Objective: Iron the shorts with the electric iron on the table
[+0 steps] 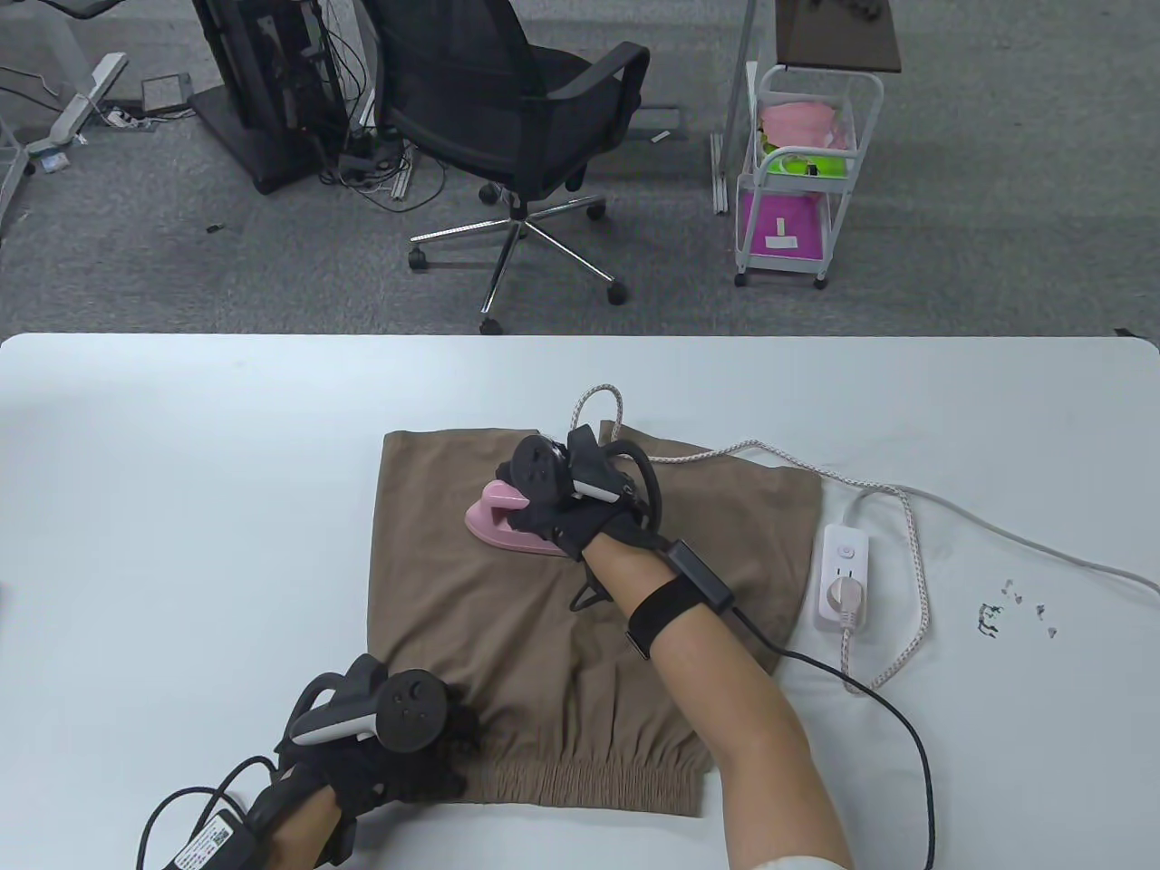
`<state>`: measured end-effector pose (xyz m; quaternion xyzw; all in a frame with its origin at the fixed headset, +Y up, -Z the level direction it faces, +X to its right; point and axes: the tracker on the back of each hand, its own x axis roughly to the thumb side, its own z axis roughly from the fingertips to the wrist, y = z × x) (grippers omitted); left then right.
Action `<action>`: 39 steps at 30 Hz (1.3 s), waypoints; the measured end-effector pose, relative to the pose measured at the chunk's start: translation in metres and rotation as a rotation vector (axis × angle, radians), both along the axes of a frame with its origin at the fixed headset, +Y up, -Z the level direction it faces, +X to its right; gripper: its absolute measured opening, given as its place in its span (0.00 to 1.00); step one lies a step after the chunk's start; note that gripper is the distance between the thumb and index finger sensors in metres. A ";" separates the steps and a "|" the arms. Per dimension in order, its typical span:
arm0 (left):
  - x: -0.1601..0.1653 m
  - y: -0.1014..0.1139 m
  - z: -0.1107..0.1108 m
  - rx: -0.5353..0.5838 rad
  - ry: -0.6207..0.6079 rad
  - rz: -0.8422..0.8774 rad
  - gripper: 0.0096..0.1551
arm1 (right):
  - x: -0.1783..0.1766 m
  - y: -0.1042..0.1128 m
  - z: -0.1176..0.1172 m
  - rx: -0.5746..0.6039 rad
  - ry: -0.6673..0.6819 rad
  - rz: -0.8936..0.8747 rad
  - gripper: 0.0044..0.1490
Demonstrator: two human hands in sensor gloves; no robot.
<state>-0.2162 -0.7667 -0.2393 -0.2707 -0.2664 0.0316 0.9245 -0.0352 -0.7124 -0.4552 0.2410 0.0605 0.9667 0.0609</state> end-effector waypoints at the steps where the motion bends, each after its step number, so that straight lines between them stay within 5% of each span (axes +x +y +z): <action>1: 0.000 0.000 0.000 0.000 0.000 0.000 0.42 | -0.006 -0.001 0.000 -0.009 0.006 -0.008 0.37; 20: 0.000 0.000 0.000 -0.001 0.009 -0.002 0.42 | -0.105 -0.004 0.015 -0.057 0.142 -0.055 0.37; 39: 0.001 0.000 0.001 0.007 -0.003 -0.016 0.42 | -0.022 0.004 0.028 -0.007 0.069 0.030 0.36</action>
